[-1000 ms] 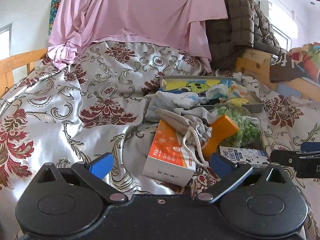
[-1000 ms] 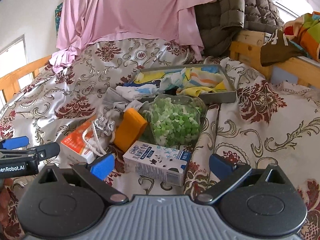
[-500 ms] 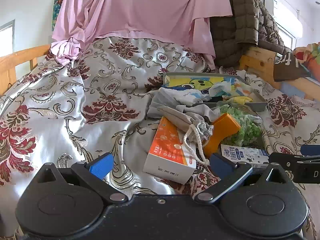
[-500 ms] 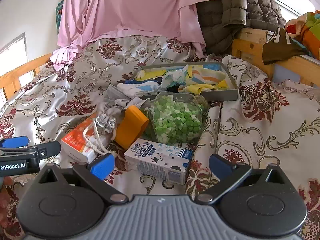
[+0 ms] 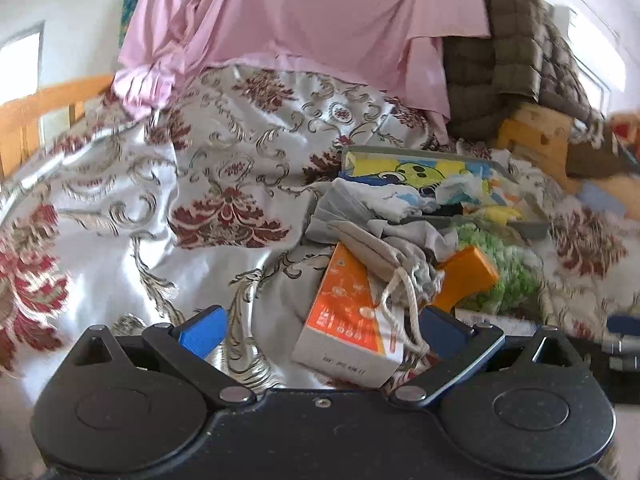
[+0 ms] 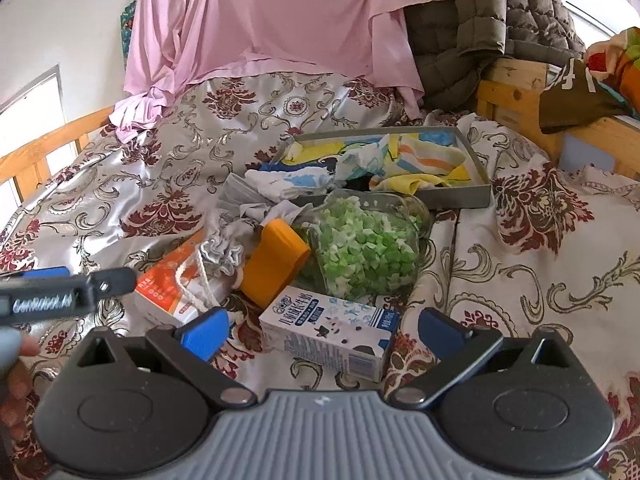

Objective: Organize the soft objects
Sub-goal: 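Move left tool toward the grey drawstring pouch beside the orange box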

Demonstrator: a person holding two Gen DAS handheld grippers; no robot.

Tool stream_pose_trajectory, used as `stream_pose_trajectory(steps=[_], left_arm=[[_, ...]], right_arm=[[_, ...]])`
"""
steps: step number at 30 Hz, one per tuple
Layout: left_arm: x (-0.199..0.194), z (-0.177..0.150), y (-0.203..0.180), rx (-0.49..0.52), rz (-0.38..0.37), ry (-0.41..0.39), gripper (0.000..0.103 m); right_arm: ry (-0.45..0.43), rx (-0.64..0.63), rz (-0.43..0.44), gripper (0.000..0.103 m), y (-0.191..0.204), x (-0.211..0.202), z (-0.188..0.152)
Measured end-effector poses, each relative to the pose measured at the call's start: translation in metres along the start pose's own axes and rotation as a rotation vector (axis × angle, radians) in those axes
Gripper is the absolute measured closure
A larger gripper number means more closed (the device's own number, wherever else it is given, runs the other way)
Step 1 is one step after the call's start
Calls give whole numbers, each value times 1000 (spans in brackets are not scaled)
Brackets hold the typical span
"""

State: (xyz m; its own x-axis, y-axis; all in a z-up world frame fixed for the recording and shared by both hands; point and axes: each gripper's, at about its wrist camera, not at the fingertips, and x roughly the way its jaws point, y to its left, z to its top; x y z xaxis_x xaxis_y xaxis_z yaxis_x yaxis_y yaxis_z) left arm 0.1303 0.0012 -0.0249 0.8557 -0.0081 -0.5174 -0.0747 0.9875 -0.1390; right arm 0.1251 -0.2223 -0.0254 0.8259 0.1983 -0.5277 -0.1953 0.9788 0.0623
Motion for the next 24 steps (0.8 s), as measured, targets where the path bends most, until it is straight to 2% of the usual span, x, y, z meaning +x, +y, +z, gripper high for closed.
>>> stream_pose_trajectory(steps=[5, 9, 12, 17, 24], left_arm=[[22, 17, 3, -107, -14, 9, 1], [38, 30, -1, -134, -47, -2, 1], [50, 37, -3, -158, -85, 11, 1], [71, 43, -7, -168, -126, 45, 1], [100, 51, -17, -152, -210, 123, 1]], right_arm=[[-13, -22, 29, 0, -1, 5, 3], [-73, -117, 39, 0, 2, 11, 7], [-99, -141, 64, 0, 0, 23, 11], [-120, -160, 97, 0, -4, 44, 15], [-105, -183, 63, 0, -11, 70, 13]])
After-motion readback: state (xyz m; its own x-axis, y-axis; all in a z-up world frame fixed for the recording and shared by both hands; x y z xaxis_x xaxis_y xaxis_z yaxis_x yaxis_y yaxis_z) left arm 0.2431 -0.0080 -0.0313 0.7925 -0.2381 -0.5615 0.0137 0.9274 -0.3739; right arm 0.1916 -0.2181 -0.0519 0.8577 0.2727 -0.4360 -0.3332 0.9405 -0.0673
